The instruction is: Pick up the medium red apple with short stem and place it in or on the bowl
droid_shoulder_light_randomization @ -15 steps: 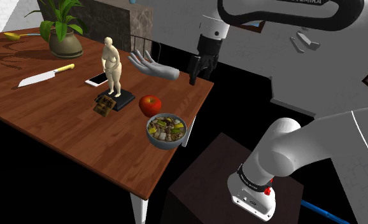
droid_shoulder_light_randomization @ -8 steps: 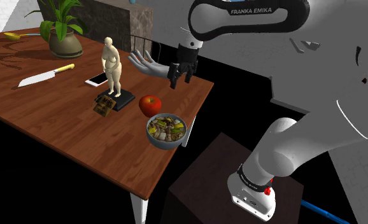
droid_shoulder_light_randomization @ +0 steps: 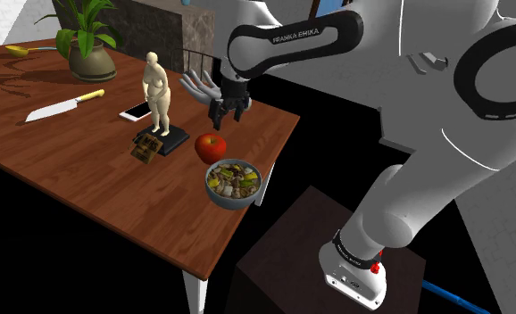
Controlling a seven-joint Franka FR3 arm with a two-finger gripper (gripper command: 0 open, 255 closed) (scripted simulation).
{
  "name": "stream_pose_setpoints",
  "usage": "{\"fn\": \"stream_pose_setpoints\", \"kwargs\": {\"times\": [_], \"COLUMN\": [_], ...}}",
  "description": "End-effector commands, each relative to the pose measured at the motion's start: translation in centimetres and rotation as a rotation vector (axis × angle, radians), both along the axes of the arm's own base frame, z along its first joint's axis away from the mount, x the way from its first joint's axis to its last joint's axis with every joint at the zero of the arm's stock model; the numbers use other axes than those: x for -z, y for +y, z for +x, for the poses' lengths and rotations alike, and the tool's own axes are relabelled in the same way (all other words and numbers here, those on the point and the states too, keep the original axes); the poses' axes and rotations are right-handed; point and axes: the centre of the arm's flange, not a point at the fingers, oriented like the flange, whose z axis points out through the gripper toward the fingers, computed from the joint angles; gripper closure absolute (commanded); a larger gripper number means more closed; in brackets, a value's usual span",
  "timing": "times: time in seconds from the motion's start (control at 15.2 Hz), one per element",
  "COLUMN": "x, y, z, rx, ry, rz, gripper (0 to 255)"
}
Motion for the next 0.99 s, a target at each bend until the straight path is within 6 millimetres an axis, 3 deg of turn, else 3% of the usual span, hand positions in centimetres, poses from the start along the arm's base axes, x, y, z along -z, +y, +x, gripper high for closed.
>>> {"fn": "stream_pose_setpoints", "kwargs": {"times": [0.0, 0.2, 0.66, 0.92], "x": [1.3, 3.1, 6.8, 7.1], "y": [0.7, 1.5, 1.6, 1.6], "z": [2.3, 5.2, 5.5, 5.5], "rx": [-0.009, -0.02, -0.02, -0.02], "ry": [-0.013, -0.029, -0.029, -0.029], "rz": [-0.005, -0.013, -0.013, -0.013], "gripper": [0, 0, 0, 0]}}
